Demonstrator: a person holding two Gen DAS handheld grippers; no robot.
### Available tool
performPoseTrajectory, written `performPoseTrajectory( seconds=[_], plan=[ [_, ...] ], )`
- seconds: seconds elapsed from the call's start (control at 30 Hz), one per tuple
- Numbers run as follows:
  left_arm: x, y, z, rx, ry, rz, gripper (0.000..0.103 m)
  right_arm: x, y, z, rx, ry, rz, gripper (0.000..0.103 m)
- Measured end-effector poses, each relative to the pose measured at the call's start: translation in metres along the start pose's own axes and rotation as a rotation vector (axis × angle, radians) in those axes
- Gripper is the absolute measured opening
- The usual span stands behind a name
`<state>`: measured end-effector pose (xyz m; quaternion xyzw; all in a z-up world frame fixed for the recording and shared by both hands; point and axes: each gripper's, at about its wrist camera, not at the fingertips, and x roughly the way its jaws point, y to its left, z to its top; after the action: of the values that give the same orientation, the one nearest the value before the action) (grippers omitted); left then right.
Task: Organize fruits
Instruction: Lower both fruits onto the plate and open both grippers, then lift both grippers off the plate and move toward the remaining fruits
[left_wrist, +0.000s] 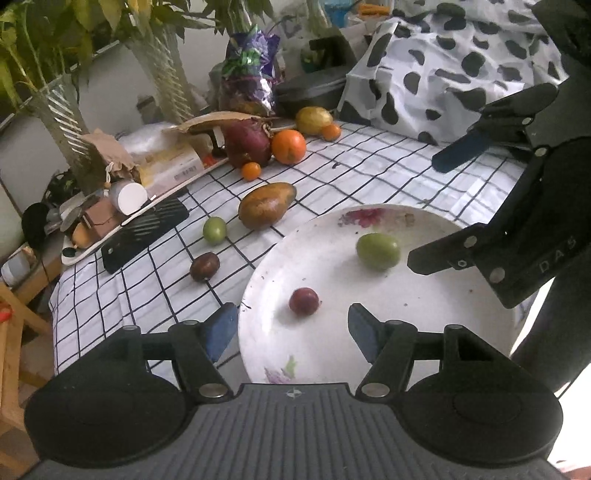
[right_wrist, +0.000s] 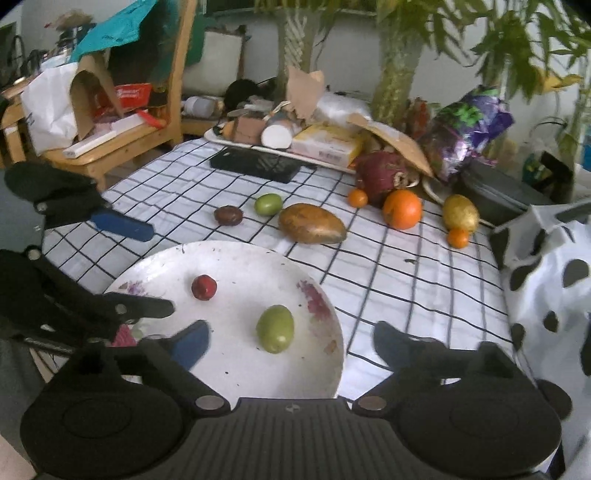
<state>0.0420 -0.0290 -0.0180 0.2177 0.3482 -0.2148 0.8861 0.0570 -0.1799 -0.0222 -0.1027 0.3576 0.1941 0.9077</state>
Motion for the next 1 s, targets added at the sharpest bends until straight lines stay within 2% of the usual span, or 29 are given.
performPoseTrajectory(
  seconds=[0.13, 0.23, 0.37, 0.57, 0.8, 1.0],
  plan=[
    [-0.012, -0.002, -0.004, -0.020, -0.018, -0.005, 0.066, -0.010, 0.003, -0.005, 0.013, -0.001, -0.032, 0.103],
    [-0.019, 0.000, -0.005, -0.048, -0.038, -0.008, 0.077, -0.014, 0.008, -0.010, -0.008, 0.005, -0.050, 0.103],
    [-0.024, 0.003, -0.004, -0.074, -0.060, -0.022, 0.077, -0.014, 0.012, -0.012, -0.027, 0.010, -0.054, 0.103],
    [-0.018, 0.003, -0.005, -0.076, -0.027, -0.012, 0.077, -0.011, 0.008, -0.011, -0.012, 0.026, -0.082, 0.103],
    [-0.018, 0.003, -0.005, -0.076, -0.025, -0.011, 0.077, -0.009, 0.004, -0.010, 0.018, 0.028, -0.110, 0.103],
    [-0.017, 0.012, -0.001, -0.130, -0.024, -0.005, 0.077, -0.009, -0.001, -0.008, 0.054, 0.017, -0.113, 0.103]
  ],
)
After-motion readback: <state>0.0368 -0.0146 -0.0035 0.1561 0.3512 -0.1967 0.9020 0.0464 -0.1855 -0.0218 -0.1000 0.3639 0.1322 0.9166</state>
